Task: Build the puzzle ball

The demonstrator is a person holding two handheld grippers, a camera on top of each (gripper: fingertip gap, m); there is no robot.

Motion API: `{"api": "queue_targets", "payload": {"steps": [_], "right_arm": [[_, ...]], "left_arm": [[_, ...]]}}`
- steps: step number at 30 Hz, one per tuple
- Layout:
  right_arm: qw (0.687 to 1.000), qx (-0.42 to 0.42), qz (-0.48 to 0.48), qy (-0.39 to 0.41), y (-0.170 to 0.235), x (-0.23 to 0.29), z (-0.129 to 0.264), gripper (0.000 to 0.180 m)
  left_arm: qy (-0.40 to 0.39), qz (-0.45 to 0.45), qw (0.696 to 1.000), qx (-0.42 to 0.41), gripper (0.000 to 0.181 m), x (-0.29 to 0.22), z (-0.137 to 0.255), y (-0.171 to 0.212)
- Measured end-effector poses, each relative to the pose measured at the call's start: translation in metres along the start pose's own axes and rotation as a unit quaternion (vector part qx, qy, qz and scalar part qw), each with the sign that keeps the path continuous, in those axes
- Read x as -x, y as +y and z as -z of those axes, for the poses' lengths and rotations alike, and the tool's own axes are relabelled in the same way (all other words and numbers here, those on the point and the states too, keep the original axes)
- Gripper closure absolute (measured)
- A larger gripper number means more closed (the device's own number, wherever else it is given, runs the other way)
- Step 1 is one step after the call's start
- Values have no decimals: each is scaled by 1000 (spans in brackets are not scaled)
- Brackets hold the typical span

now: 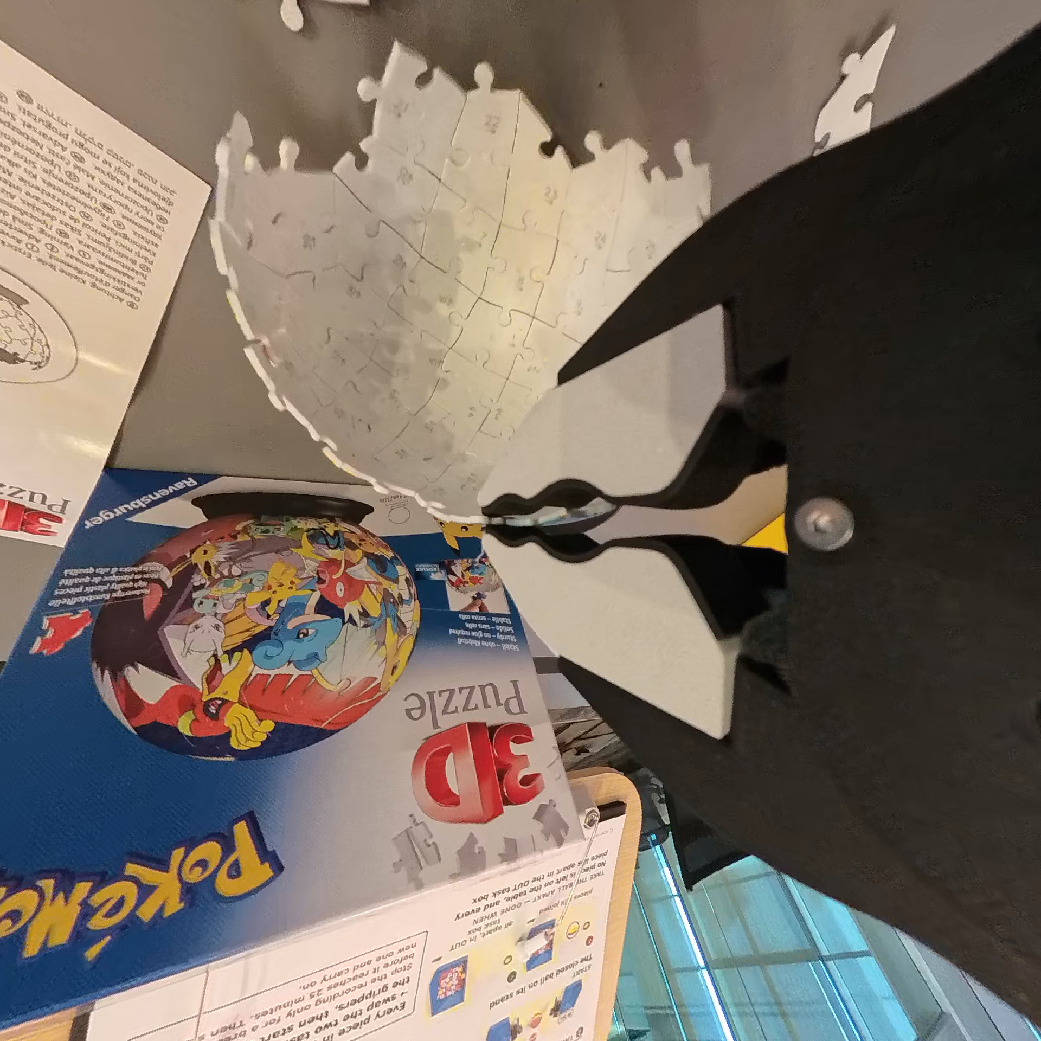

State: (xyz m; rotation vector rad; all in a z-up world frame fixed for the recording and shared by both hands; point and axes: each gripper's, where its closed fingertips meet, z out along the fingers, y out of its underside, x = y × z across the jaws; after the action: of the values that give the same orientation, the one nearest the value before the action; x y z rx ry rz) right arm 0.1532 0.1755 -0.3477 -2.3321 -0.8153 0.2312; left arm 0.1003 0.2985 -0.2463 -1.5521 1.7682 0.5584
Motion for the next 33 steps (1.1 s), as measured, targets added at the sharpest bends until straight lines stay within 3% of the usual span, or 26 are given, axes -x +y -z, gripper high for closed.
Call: {"api": "queue_targets", "payload": {"steps": [15, 16, 22, 26, 33], "right_arm": [[999, -23, -35, 23, -6, 0, -4, 162], [999, -31, -33, 22, -7, 0, -3, 180], [998, -39, -34, 31, -5, -5, 4, 178], [993, -39, -70, 83, 9, -34, 27, 159], [984, -37, -93, 147, 43, -85, 63, 143]], "left_arm": [[0, 2, 1000, -1, 178, 0, 2, 0], [0, 2, 1000, -1, 178, 0, 2, 0], [2, 4, 1000, -1, 178, 0, 1, 1], [2, 4, 1000, -1, 178, 1, 1, 2], [3, 4, 1000, -4, 178, 1, 0, 1]]}}
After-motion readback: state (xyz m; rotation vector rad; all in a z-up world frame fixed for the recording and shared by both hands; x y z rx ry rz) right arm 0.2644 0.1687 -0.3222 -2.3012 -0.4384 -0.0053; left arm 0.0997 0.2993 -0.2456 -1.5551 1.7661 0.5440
